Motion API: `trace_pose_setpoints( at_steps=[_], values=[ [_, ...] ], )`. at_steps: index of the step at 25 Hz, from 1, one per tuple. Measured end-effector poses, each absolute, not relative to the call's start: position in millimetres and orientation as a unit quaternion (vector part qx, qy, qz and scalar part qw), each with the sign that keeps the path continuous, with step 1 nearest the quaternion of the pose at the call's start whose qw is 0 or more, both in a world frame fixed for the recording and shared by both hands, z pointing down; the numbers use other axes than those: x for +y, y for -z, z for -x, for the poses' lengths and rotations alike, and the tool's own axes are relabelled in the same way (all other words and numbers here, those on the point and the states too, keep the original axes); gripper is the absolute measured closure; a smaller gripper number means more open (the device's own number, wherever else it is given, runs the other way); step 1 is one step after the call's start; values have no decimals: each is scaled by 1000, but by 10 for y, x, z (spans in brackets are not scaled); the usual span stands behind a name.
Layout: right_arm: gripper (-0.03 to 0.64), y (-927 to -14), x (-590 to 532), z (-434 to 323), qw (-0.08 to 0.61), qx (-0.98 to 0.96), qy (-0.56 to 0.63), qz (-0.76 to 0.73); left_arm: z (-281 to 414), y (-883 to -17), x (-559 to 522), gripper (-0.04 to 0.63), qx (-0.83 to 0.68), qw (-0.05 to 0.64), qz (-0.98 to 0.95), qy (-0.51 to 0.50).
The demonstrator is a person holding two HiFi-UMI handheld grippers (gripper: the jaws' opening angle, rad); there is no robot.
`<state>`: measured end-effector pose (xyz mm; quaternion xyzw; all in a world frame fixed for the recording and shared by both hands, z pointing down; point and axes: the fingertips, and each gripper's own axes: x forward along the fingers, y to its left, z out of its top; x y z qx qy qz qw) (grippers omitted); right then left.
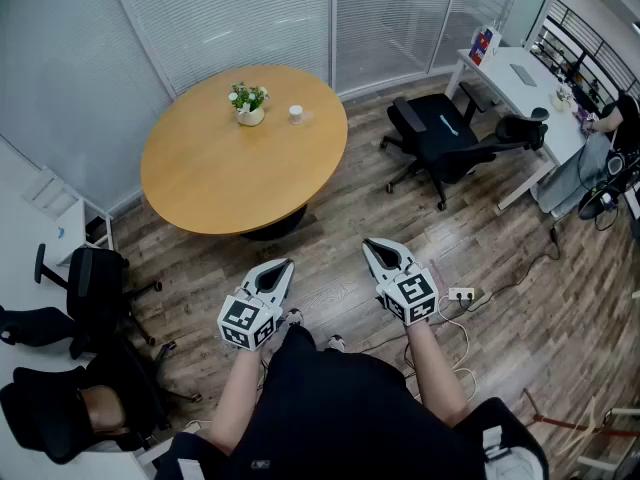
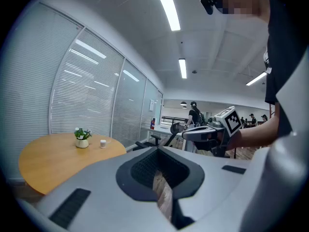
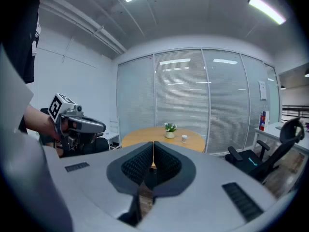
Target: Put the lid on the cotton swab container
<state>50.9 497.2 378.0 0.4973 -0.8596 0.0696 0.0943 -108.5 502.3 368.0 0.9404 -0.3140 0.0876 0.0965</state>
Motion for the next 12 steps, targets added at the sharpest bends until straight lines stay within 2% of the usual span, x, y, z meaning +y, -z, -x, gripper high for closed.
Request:
trace_pose_setpoints(
  at_steps=[12],
  values=[
    [609, -3779, 4985, -501, 75, -868, -74, -485, 1046, -3703, 4987, 589, -311, 94, -941, -96]
  ],
)
